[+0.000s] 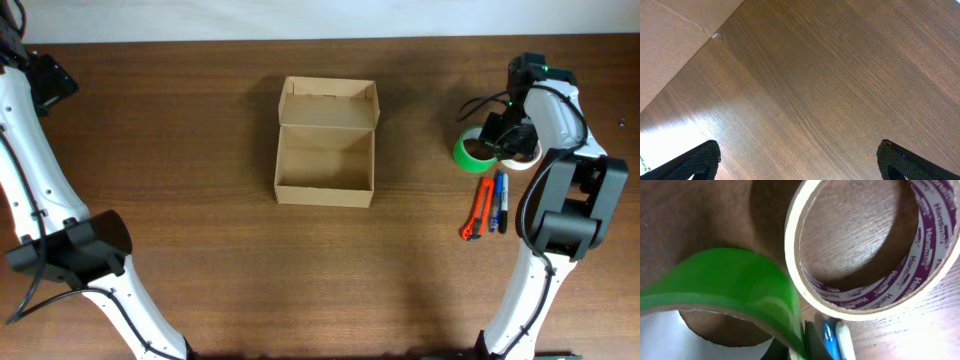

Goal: Pack container
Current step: 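Carry the green tape roll into the box and release it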

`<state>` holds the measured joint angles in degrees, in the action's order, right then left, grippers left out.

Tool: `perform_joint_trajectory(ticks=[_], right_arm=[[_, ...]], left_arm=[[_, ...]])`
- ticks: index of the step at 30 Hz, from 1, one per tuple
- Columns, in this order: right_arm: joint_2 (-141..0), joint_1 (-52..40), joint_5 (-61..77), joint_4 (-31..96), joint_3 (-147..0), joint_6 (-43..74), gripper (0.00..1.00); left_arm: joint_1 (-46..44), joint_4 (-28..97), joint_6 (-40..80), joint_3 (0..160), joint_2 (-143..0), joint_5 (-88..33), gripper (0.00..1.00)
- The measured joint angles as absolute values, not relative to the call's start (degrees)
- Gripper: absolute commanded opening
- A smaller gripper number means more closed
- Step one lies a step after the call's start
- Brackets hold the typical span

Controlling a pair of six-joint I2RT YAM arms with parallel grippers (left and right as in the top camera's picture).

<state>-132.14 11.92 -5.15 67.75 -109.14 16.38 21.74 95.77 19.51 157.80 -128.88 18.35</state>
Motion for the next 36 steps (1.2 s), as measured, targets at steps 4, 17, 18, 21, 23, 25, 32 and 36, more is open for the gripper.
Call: perform_joint_trajectory(ticks=[4,17,18,21,23,25,32,36], right_arm=[[-132.03,11.46,-5.15,71.88,-111.72,14.66,0.04],[-123.76,-1.96,-4.89,91.20,-146.63,11.07,0.03],[-123.11,-4.10,-4.89,91.83,-147.85,10.70,0.04],[-121.95,-12.03,-4.60,93.25,-149.21,9.78,0.04],[-122.34,-17.37,-4.43,93.49,-148.90,8.95,0.04],[-123.20,-22.20,-4.23,93.38,-148.57,8.29,0.04],[-126.78,-33.01,-4.71,90.67,-147.20,6.61,0.03],[-129.64,-34.48,-4.75,88.01,-145.18,6.02,0.03]], left_arm=[[21.74,95.79,19.51,157.80,-128.88,18.35,1.00],[21.74,95.77,19.53,157.80,-128.88,18.33,1.00],[21.74,95.79,19.53,157.80,-128.88,18.33,1.00],[21.74,95.79,19.51,157.80,-128.88,18.33,1.00],[21.74,95.77,19.53,157.80,-128.88,18.35,1.00],[21.74,95.79,19.53,157.80,-128.88,18.33,1.00],[21.74,95.77,19.53,157.80,-128.88,18.33,1.00],[21.74,95.79,19.53,157.80,-128.88,18.33,1.00]])
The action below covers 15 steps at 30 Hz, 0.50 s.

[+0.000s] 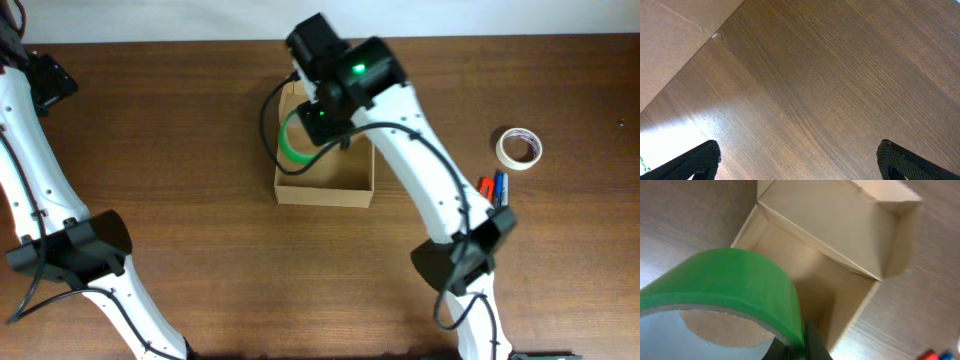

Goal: Pack container
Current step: 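Carry the green tape roll into the box and release it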

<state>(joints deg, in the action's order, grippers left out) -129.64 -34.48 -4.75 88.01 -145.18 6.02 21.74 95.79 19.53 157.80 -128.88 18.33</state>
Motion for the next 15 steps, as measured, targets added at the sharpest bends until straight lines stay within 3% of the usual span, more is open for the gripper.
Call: perform_joint_trajectory(ticks=[15], right_arm=[[-141.29,-33.74,-5.37,84.97,-142.63,5.76,0.03]], left_arm=[[21.74,95.79,19.51,157.80,-128.88,18.33,1.00]])
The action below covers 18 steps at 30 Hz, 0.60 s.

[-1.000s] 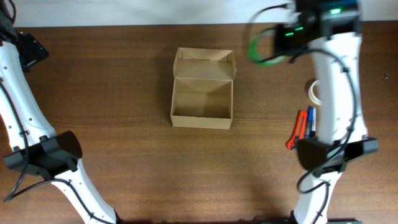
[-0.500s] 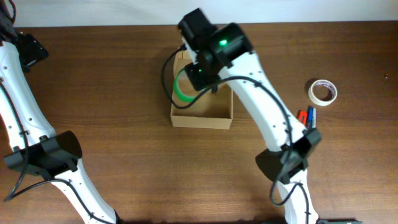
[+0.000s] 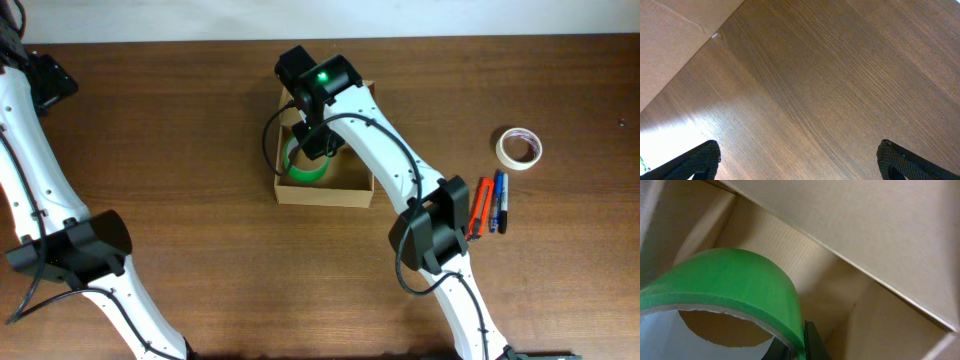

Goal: Pack container
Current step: 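Carry the green tape roll into the box and release it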

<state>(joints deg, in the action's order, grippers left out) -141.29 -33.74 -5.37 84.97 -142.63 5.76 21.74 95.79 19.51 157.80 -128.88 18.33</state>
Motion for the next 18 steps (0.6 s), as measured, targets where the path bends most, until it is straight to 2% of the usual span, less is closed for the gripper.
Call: perform_joint_trajectory(ticks=[10,12,18], right_arm=[[-146.06,-33.52,-5.34,82.17,-142.58,5.76,0.04],[-146.78,-33.43,-5.34,81.73,-142.56,5.87,0.12],[-147.02,-32.97,-5.37,81.32,-142.50,5.52,0.12]], left_arm=[[21.74,95.79,19.53,157.80,-128.88,18.35,1.00],[21.74,95.79,19.53,157.80,-128.88,18.33,1.00],[21.74,95.79,19.51,157.80,-128.88,18.35,1.00]])
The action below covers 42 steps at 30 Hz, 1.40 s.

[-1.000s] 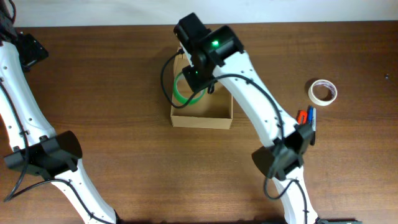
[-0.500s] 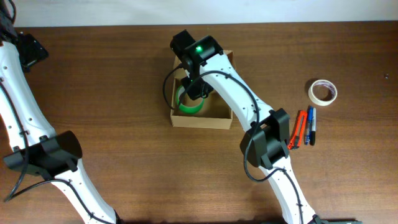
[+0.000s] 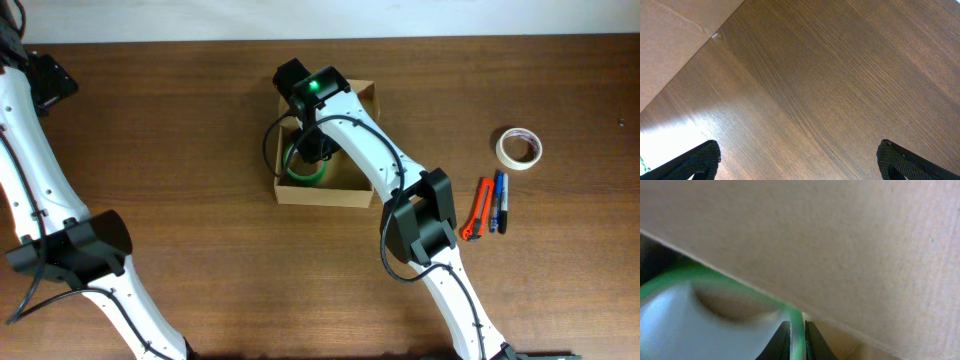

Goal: Pack container
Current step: 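Carry the green tape roll into the box and release it, then move the right gripper back to the white tape roll and grasp it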

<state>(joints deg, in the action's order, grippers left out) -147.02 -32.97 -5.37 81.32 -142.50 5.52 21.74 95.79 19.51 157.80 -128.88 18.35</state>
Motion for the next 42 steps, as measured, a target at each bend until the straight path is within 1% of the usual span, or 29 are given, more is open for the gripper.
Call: perform_joint_trajectory(ticks=[3,6,8,10,14,18,19,20,21,22,26,30,32,35,38,42], right_arm=[[-146.98,-32.97,-5.37,82.72,-142.58,5.37,0.14],[-146.71,-33.01,-5.37,85.45,-143.68,4.93,0.19],[-145.60,-33.17,-5.56,86.98,-145.01,4.40,0.24],[-142.85,-33.47,-6.50,88.14,-146.74,4.16,0.33],[-132.53,-34.54,-10.92,89.56,-148.86,3.49,0.41],[-118.13,-34.48,-16.27,89.80,-150.98,3.46,0.42],[-115.28,-33.85,-17.43,89.80,-151.22,3.68,0.45],[-112.20,-32.42,-18.74,89.80,-151.30,4.12,0.51],[-109.69,-30.28,-19.77,89.76,-151.26,4.82,0.54],[-107.68,-27.16,-20.60,89.62,-151.17,5.21,0.54],[-106.15,-9.45,-21.63,87.96,-150.17,6.85,0.55],[-112.42,5.08,-18.87,87.66,-149.01,8.95,0.55],[-116.92,10.61,-16.62,87.88,-148.73,10.13,0.53],[-123.50,16.80,-12.67,88.03,-148.46,11.18,0.47],[-129.62,20.69,-9.58,88.27,-148.27,12.25,0.47],[-137.14,21.98,-7.57,88.27,-148.16,13.10,0.47]], left_arm=[[21.74,95.79,19.53,157.80,-128.88,18.35,1.00],[21.74,95.79,19.51,157.80,-128.88,18.35,1.00],[21.74,95.77,19.53,157.80,-128.88,18.35,1.00],[21.74,95.77,19.53,157.80,-128.88,18.35,1.00],[21.74,95.77,19.51,157.80,-128.88,18.35,1.00],[21.74,95.77,19.53,157.80,-128.88,18.35,1.00],[21.74,95.79,19.53,157.80,-128.88,18.33,1.00],[21.74,95.79,19.51,157.80,-128.88,18.33,1.00],[21.74,95.79,19.51,157.80,-128.88,18.33,1.00],[21.74,95.79,19.53,157.80,-128.88,18.33,1.00],[21.74,95.79,19.53,157.80,-128.88,18.33,1.00],[21.74,95.79,19.53,157.80,-128.88,18.33,1.00],[21.74,95.79,19.53,157.80,-128.88,18.33,1.00],[21.74,95.79,19.51,157.80,-128.88,18.33,1.00],[21.74,95.79,19.53,157.80,-128.88,18.33,1.00],[21.74,95.79,19.51,157.80,-128.88,18.33,1.00]])
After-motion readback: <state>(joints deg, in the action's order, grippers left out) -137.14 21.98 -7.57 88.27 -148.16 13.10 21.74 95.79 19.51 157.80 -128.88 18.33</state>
